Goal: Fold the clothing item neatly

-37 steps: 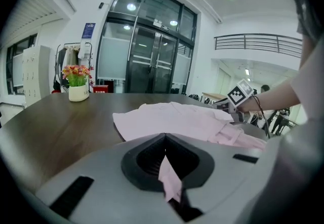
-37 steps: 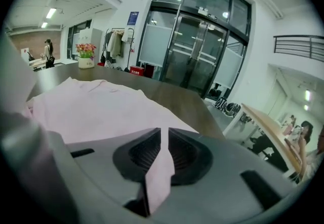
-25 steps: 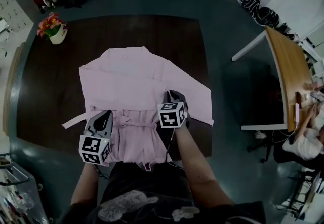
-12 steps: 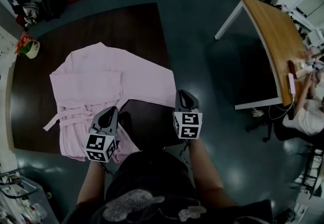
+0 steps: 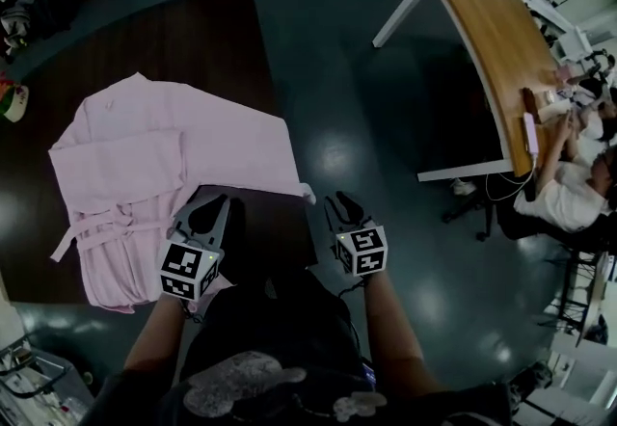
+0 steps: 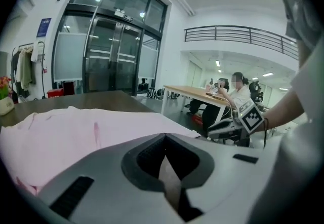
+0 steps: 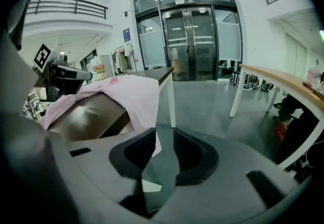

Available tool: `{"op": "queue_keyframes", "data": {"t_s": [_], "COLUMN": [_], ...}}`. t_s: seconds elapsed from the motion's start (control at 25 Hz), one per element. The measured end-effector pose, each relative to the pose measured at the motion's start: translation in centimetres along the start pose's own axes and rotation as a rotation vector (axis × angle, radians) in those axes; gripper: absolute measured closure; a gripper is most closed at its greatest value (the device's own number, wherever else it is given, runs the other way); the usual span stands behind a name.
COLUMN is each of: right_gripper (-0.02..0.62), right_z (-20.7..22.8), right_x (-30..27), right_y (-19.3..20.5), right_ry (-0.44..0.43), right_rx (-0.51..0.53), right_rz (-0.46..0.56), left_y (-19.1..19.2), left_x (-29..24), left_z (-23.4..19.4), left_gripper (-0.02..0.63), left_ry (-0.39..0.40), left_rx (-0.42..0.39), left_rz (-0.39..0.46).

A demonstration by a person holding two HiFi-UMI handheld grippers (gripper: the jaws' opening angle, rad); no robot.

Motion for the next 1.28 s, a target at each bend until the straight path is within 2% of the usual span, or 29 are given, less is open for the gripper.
{"op": "queue_keyframes", "data": {"t_s": [0.24,0.36,0.44,0.6,0.8,0.88,0.92,0.96,1.0,1.12,1.28], "right_gripper": [0.469,0.469,0.469,0.471,0.471,0.472,0.494,0.557,0.571,0.577,0.577], "right_z": [-0.5,-0.1,0.3,0.0,-0.6,-0.8,-0.7,-0.4,-0.2,0.7,2.7], "right_x": [-1.9,-3.2,-4.4,-5.7,-5.7,-5.7,-5.7,-5.6,-5.4,-4.6,-3.1], "right_y": [4.1,4.8,5.2,5.0,4.4,4.3,4.2,4.2,4.2,3.7,1.6], "right_ry": [-0.173,-0.209,-0.219,-0.312,-0.388,-0.384,-0.368,-0.349,-0.335,-0.305,-0.196], "right_rx": [0.041,0.062,0.076,0.102,0.109,0.134,0.146,0.154,0.158,0.160,0.153], "right_rz": [-0.081,-0.086,-0.080,-0.091,-0.051,-0.058,-0.064,-0.067,-0.067,-0.063,-0.012], "left_y": [-0.2,-0.4,-0.2,0.3,0.8,1.0,1.0,1.1,1.1,1.1,1.0], "left_x": [-2.2,-3.1,-3.4,-3.3,-3.1,-2.8,-2.6,-2.4,-2.2,-1.6,-0.8], "left_z": [2.9,4.9,6.1,8.1,9.5,9.8,9.8,9.9,10.0,10.0,9.1], "left_gripper": [0.595,0.595,0.595,0.595,0.595,0.595,0.595,0.595,0.595,0.595,0.595], "left_ry": [-0.057,-0.104,-0.136,-0.202,-0.262,-0.287,-0.298,-0.306,-0.313,-0.327,-0.327], "left_rx": [0.016,0.061,0.082,0.107,0.132,0.142,0.145,0.149,0.152,0.157,0.152], "left_rz": [-0.048,-0.056,-0.063,-0.077,-0.075,-0.072,-0.069,-0.066,-0.061,-0.039,0.006]}}
Point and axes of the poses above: the fingertips, and each gripper's own axes: x backward along the fingers, z to its right, y out of its underside, the point moved 7 cm from there along x, backward along the fingers, and after that the axes turned 7 degrees about y, right-handed, at the moved point
